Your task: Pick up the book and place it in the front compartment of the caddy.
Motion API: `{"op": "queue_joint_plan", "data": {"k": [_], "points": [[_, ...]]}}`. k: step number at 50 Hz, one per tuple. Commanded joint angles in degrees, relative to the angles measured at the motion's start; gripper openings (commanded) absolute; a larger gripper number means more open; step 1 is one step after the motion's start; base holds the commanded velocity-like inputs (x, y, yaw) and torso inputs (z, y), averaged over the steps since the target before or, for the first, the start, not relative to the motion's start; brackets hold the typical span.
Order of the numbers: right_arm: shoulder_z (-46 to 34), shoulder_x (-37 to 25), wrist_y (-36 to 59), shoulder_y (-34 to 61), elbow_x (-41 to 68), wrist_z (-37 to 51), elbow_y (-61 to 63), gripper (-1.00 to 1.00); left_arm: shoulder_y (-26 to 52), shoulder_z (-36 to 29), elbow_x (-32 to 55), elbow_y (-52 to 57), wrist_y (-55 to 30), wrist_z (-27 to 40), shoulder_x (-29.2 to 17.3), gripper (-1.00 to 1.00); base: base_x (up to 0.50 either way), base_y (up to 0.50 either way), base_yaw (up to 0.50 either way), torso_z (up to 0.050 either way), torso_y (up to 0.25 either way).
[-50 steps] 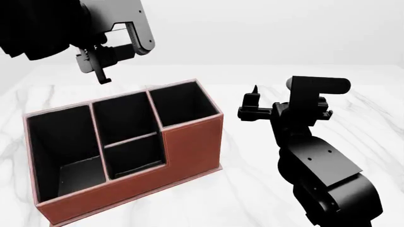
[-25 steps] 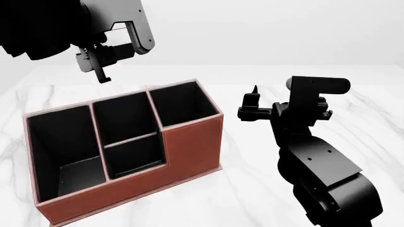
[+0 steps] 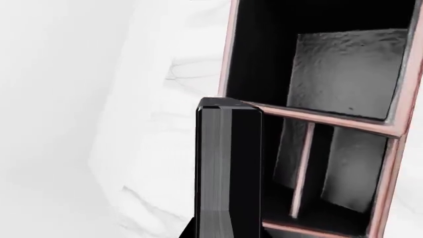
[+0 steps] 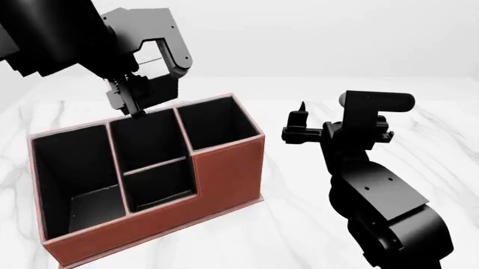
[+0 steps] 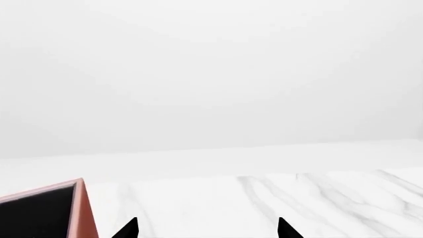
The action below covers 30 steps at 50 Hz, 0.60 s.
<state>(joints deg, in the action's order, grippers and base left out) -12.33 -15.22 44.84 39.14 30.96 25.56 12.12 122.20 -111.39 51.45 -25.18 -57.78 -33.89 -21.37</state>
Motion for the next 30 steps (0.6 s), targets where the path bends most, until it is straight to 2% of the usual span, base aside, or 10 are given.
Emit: {"op": "queue_joint_plan", "data": {"k": [1,30], "points": [[-0.2,-0.1,-0.4,0.0,0.2,0.0,-0.6,1.00,-0.5,1.3,-0.2,-1.4,-0.5,-1.7,-0.1,-1.00,0.00,0.00,0.00,0.010,0.000],[-0.9,-0.3,-1.4,0.2,0.3,0.2,-1.6,1.00,0.8,-0.6,0.7,0.9,-5.3,-4.8,-0.8,-1.00,0.00,0.00,0.00,0.000,0.001]]}}
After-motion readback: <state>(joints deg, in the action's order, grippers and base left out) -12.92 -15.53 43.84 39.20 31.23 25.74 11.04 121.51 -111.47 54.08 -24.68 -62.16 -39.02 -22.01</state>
